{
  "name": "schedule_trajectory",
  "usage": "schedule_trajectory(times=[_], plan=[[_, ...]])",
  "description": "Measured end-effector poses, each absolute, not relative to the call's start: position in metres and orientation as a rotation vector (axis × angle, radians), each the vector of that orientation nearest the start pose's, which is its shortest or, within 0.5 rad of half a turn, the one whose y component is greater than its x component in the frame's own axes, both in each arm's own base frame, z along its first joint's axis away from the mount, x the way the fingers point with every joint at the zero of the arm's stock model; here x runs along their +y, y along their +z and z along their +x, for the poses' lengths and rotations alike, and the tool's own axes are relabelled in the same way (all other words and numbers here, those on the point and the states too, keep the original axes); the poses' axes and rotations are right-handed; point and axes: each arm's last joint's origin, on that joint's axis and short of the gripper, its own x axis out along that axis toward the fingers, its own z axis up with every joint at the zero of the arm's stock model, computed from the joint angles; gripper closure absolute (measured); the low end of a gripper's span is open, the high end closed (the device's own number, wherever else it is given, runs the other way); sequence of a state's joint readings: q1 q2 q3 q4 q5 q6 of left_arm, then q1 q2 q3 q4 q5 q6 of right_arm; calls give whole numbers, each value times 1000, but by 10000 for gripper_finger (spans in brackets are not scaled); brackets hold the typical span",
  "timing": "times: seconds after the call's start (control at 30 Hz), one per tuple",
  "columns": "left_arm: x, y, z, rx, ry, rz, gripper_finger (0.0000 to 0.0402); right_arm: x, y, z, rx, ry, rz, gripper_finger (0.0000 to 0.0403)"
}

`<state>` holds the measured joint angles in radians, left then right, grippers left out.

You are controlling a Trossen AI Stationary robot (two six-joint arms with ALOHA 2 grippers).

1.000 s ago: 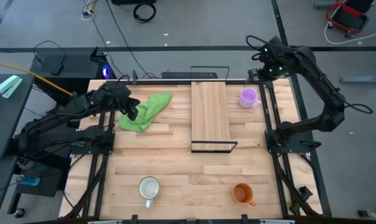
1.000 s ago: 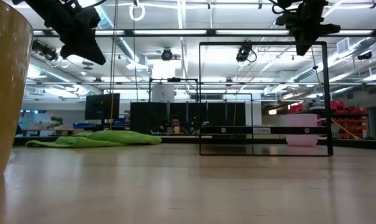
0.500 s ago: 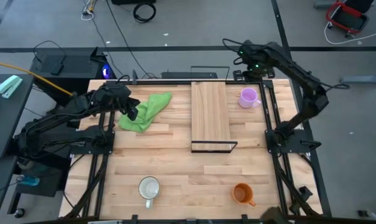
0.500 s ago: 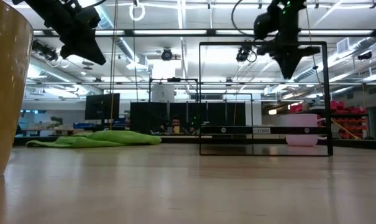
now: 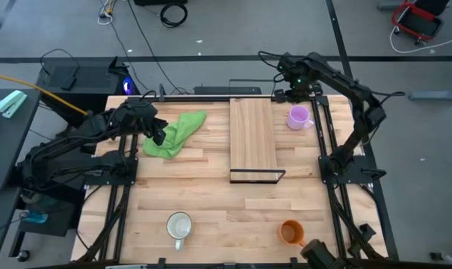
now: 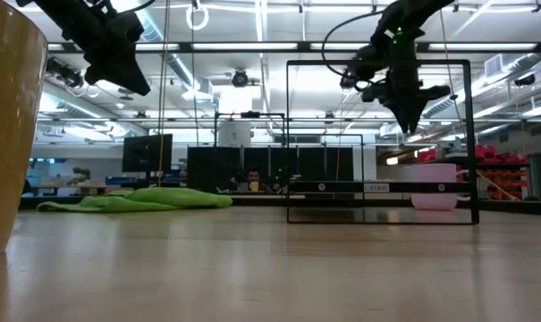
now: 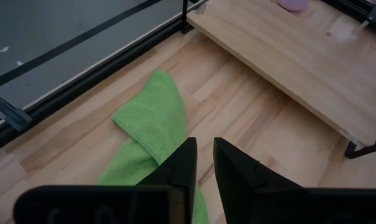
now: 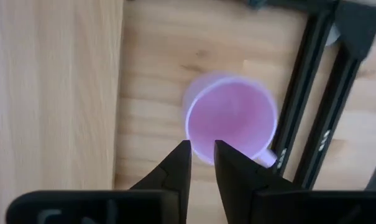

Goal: Stack small to large cups/mugs on shelf
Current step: Put the pink mug on the shelf

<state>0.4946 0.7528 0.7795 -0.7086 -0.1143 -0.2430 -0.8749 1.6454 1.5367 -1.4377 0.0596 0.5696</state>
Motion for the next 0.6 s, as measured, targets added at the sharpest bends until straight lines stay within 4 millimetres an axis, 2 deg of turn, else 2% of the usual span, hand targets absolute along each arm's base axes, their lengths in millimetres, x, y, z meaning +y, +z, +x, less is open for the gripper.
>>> schedule_trajectory(times=[0.13, 0.3, 0.47, 0.6], plan=[[72, 290, 127, 607, 666, -357, 338, -219, 285, 180, 1241, -1141, 1142, 313], [72, 289, 127, 607, 666, -357, 338, -214, 270, 175, 1188, -1155, 1157, 309], [72, 289, 127, 607, 666, -357, 336, -208, 250, 172, 1229, -1151, 1180, 309], [72, 289, 127, 607, 667, -357, 339, -209, 239, 174, 1199, -1145, 1166, 309]])
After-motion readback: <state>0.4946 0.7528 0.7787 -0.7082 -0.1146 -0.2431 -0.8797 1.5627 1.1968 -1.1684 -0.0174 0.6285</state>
